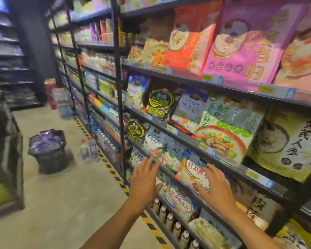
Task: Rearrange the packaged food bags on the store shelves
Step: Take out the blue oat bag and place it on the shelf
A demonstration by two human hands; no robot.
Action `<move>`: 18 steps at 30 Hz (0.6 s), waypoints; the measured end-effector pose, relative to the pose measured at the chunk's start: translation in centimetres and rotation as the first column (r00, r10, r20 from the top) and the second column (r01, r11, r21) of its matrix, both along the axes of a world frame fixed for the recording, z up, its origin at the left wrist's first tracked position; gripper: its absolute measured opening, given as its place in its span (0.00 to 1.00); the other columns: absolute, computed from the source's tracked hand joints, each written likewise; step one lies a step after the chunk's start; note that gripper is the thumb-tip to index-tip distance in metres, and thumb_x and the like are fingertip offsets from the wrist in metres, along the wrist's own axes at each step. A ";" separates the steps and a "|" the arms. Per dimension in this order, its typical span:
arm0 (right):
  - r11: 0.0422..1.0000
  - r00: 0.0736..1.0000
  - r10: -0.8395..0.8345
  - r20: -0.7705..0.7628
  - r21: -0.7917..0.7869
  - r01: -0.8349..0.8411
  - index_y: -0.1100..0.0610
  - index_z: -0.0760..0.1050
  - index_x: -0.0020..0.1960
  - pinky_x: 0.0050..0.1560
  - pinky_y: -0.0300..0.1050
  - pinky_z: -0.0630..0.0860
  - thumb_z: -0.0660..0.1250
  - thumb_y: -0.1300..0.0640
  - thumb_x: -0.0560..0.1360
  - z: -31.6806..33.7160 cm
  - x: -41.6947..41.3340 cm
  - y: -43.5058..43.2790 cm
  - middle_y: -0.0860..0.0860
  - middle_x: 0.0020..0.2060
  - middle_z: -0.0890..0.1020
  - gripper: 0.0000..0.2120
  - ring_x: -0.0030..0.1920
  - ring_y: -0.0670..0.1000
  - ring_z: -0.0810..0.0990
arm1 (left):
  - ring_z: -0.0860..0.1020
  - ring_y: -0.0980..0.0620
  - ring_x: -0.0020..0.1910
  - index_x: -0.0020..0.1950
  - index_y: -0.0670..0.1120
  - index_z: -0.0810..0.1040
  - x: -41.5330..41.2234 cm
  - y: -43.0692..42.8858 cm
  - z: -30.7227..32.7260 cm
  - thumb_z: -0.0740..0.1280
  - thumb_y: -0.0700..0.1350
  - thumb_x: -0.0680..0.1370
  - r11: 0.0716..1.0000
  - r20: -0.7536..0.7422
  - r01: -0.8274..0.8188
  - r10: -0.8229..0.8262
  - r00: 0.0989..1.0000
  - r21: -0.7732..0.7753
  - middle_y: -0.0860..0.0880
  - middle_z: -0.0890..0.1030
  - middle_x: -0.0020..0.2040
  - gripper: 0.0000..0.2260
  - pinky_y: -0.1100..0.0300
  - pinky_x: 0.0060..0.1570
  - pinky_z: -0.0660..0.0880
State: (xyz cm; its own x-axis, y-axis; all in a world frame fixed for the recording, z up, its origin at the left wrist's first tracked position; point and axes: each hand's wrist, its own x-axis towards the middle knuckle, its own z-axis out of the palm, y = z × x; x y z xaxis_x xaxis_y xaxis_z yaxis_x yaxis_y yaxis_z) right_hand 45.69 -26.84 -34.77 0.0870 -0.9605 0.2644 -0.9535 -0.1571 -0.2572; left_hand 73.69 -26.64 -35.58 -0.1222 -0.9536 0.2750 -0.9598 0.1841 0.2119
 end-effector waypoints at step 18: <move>0.987 0.963 0.159 0.217 -0.027 -0.157 0.49 0.63 0.79 0.77 0.55 0.62 0.70 0.43 0.78 2.3 15.5 -30.6 0.48 0.79 0.63 0.34 0.79 0.53 0.60 | 0.50 0.46 0.84 0.83 0.56 0.54 14.1 -27.5 3.0 0.67 0.64 0.78 0.988 -0.073 -0.135 0.130 0.989 -0.069 0.50 0.53 0.84 0.37 0.43 0.81 0.55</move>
